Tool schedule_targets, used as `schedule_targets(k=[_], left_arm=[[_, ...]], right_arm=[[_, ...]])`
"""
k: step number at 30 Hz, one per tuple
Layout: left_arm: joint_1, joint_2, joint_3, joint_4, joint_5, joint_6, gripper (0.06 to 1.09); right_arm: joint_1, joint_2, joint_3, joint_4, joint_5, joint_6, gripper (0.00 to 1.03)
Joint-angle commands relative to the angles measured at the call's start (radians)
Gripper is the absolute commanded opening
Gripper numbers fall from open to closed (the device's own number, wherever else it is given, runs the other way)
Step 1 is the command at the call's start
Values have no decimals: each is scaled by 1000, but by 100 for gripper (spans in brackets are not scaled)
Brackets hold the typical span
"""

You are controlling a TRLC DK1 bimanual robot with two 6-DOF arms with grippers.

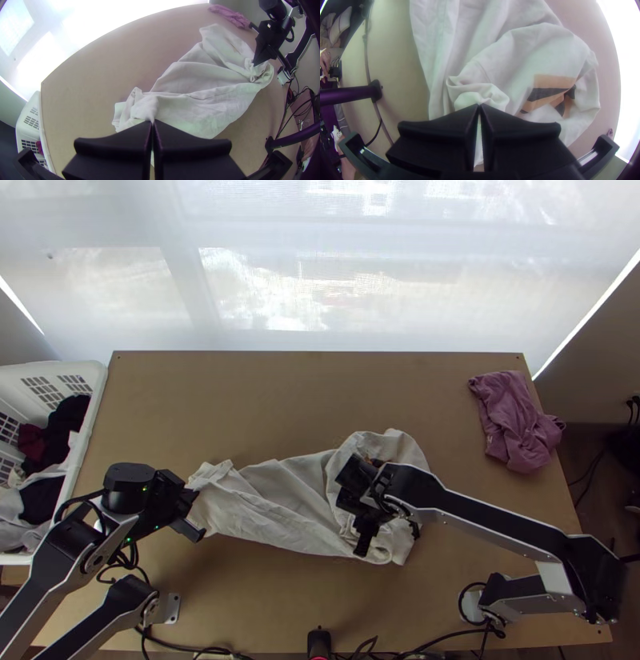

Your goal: Fold the t-shirt

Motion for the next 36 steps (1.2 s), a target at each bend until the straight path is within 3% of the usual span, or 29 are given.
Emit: schedule_targets(k=[1, 9, 24, 36], left_arm=[[1, 6, 2, 6, 1, 3, 9], [1, 12, 5, 9, 1, 4, 9], [70, 58, 81, 52, -6, 31, 9], [228, 213, 434, 124, -5, 54, 9]], right_arm=[[-59, -39, -17, 3, 0, -18, 3], [-179, -101, 49, 1, -2, -27, 3], [-536, -237, 165, -49, -10, -38, 3], [-625, -326, 382, -31, -8, 34, 3]])
